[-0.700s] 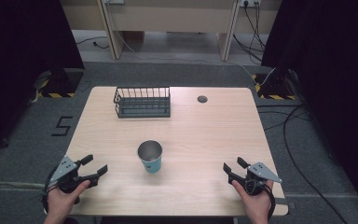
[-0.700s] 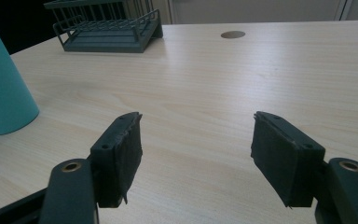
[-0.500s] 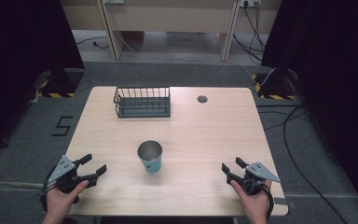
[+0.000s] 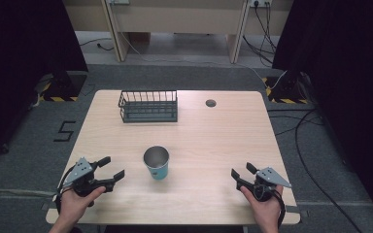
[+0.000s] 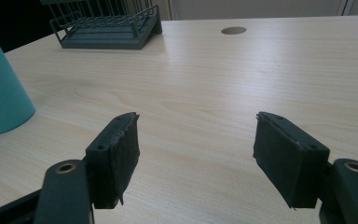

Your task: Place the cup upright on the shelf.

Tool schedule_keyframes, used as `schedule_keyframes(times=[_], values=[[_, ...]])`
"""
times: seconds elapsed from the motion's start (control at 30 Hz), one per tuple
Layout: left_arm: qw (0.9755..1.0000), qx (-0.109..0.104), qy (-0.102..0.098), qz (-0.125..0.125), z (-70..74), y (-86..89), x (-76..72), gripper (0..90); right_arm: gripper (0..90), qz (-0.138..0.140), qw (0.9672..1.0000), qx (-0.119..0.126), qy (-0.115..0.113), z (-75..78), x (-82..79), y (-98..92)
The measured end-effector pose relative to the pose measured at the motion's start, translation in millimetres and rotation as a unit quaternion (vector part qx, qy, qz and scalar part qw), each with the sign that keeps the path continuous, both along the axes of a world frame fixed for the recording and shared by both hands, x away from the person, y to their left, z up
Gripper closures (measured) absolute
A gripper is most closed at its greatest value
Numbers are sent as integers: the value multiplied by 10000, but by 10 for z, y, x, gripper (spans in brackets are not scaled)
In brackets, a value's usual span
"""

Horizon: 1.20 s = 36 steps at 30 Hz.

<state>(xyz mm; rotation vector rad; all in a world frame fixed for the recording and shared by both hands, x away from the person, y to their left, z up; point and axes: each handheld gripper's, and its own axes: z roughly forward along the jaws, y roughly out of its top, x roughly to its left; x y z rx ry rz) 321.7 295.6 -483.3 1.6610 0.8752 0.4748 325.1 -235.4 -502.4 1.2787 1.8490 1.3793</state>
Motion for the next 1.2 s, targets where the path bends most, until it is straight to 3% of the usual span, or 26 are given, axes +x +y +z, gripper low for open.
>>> schedule_keyframes(times=[0.27, 0.6, 0.8, 1.2], values=[[9994, -48, 55, -344, -13, -215, 90, 185, 316, 17, 10000, 1, 22, -10, 4, 5], [9974, 1, 160, -703, -128, -471, 247, 158, 316, -7, 10000, 35, 61, -27, 27, -6], [9957, 24, 87, -923, -168, -597, 278, 148, 316, -9, 10000, 42, 79, -38, 42, -16], [9935, 120, 78, -1128, -228, -754, 359, 147, 316, 14, 10000, 33, 90, -44, 51, -13]])
